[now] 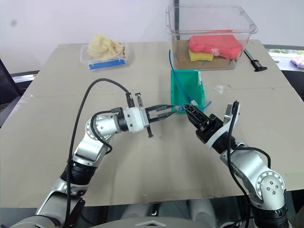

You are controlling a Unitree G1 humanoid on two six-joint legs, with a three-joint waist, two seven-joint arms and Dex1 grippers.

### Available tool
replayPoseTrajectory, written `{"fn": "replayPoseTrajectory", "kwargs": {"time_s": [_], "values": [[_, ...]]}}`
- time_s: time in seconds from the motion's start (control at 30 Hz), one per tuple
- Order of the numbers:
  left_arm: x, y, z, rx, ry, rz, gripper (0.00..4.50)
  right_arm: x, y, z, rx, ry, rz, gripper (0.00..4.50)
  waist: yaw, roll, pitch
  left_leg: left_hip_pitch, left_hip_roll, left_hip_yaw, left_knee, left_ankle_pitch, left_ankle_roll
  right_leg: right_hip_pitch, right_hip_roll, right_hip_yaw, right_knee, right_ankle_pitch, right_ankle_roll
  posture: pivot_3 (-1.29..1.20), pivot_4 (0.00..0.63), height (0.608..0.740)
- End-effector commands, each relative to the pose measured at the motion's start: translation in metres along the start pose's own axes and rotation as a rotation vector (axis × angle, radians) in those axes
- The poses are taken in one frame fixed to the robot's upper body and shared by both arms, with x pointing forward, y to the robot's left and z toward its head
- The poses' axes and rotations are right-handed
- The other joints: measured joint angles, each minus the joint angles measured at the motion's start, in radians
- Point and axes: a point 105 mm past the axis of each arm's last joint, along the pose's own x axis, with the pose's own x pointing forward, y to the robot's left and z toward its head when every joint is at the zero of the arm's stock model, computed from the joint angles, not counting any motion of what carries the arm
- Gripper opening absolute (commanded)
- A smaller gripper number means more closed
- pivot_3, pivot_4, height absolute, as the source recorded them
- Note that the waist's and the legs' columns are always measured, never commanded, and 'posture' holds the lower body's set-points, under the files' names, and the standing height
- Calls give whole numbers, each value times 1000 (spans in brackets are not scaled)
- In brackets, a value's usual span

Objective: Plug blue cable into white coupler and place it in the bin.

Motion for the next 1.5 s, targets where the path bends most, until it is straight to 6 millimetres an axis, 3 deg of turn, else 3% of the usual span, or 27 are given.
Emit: {"fn": "replayPoseTrajectory", "kwargs": {"time_s": [0.03,0.53,1.23,1.33,1.4,1.5], "values": [[0,8,13,46,-51,25,0,2,14,-1,8,-2,54,1827,0,0,0,0,0,0,0,0,0,0,0,0,0,0,0,0,150,740],[2,16,18,59,-78,65,0,6,15,-2,13,9,61,1827,0,0,0,0,0,0,0,0,0,0,0,0,0,0,0,0,150,740],[-1,1,23,22,-113,8,0,11,15,3,33,-10,60,1827,-1,0,0,0,0,0,0,0,0,0,0,0,0,0,0,0,150,740],[-1,1,23,21,-113,8,0,12,14,3,33,-9,58,1065,-1,0,0,0,0,0,0,0,0,0,0,0,0,0,0,0,150,740],[-1,1,24,19,-113,9,0,11,14,3,32,-10,56,63,-1,0,0,0,0,0,0,0,0,0,0,0,0,0,0,0,150,740],[-1,2,24,16,-111,11,0,11,14,4,30,-10,54,19,-1,0,0,0,0,0,0,0,0,0,0,0,0,0,0,0,150,740]]}}
